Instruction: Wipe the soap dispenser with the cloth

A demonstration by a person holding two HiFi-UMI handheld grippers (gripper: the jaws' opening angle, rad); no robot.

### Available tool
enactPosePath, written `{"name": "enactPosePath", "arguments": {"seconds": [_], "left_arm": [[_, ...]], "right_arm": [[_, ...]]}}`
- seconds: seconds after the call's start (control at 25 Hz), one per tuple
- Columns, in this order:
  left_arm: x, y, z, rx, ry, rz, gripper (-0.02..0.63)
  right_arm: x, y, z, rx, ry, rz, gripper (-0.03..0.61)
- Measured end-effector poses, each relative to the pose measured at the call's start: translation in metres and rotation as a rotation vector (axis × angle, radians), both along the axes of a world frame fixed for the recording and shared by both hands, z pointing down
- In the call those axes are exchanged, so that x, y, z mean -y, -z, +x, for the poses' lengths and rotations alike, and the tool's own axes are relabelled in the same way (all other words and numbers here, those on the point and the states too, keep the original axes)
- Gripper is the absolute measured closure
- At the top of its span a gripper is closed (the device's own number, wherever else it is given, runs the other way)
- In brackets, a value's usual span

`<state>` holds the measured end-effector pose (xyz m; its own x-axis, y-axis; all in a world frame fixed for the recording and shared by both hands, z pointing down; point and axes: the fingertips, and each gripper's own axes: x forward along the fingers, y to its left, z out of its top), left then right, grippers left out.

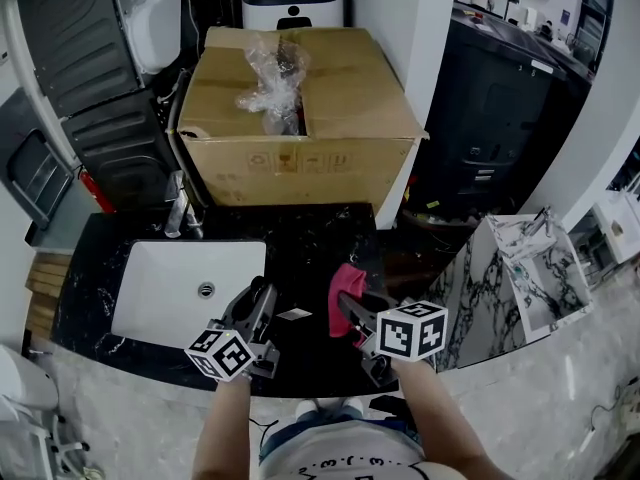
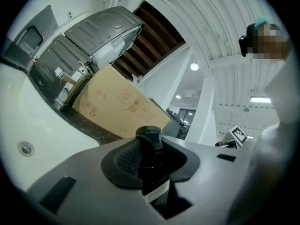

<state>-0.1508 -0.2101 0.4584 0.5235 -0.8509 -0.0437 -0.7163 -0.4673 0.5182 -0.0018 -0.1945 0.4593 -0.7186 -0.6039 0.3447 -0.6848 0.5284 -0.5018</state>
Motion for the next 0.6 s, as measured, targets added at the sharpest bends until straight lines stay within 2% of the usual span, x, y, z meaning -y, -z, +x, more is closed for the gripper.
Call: {"name": "enactPosePath", "arguments": {"seconds": [0.2,0.36,0.6], "left_arm": [[-0.001,-0.005,-0.012,-0.049,0.024,-0.027,0.505],[-0.002,-0.007,-0.015,-0.053,0.041,-0.042,0.503],[-0.003,-0.011,-0.021,-0.069,0.072,-0.072,0.502]], "right_arm": [[-0.005,0.01,-0.048,-0.006,0.131,0.038,0.528],[-0.006,0.002,-0.081,-0.06,0.206,0.052,0.528],[-0.003,-0.02,-0.078,-0.146,0.199,0.014,0.528]]}}
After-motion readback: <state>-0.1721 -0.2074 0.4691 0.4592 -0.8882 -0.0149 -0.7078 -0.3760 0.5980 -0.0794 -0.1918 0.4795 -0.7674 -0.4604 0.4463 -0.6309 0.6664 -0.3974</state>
